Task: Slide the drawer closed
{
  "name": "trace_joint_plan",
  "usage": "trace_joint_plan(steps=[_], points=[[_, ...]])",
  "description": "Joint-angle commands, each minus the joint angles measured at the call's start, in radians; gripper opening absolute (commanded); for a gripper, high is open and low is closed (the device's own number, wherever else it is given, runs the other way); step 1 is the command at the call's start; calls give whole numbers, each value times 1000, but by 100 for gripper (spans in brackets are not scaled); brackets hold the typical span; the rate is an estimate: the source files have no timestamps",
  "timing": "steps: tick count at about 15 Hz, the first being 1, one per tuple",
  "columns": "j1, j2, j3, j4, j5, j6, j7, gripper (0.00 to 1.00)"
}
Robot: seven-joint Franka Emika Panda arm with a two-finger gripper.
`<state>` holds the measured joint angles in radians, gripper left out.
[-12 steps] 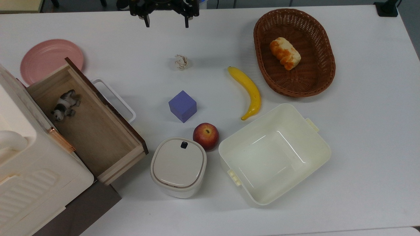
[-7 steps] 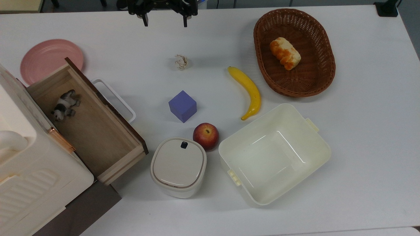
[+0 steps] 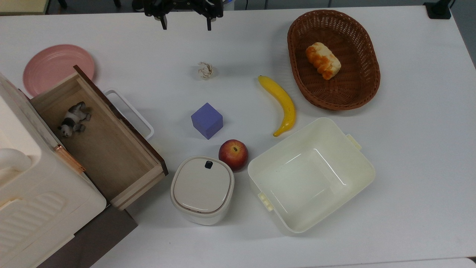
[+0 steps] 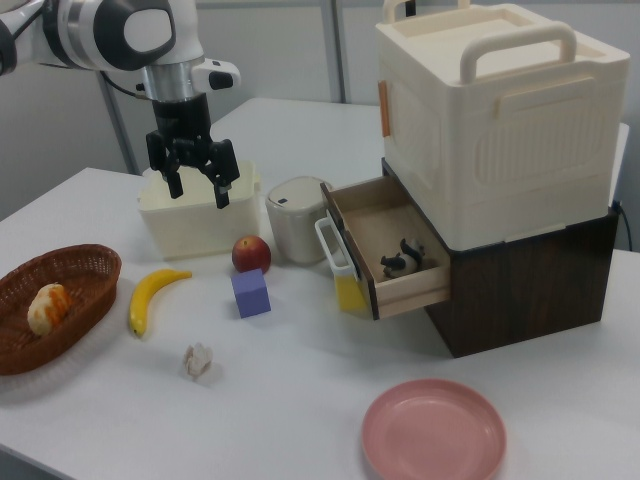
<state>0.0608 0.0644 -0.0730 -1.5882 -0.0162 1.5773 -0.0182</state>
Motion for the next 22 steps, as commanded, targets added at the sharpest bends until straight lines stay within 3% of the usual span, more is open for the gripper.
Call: trace_joint_plan(steps=[1,2,4,5,13,17,22], points=[[1,-14,-5,-12,19,-10,-25,98],[1,-12,-5,-13,19,-8,-26,82],[1,-12,-4,-15,21,-5,-35,20],[1,-11,-4,-15,22,-5,-39,0],[-10,20,-5,-16,24,65,-13,0],[-29,90,-5,-7,30,119,156,0],[-41,230,-17,11,15,314,323,0]])
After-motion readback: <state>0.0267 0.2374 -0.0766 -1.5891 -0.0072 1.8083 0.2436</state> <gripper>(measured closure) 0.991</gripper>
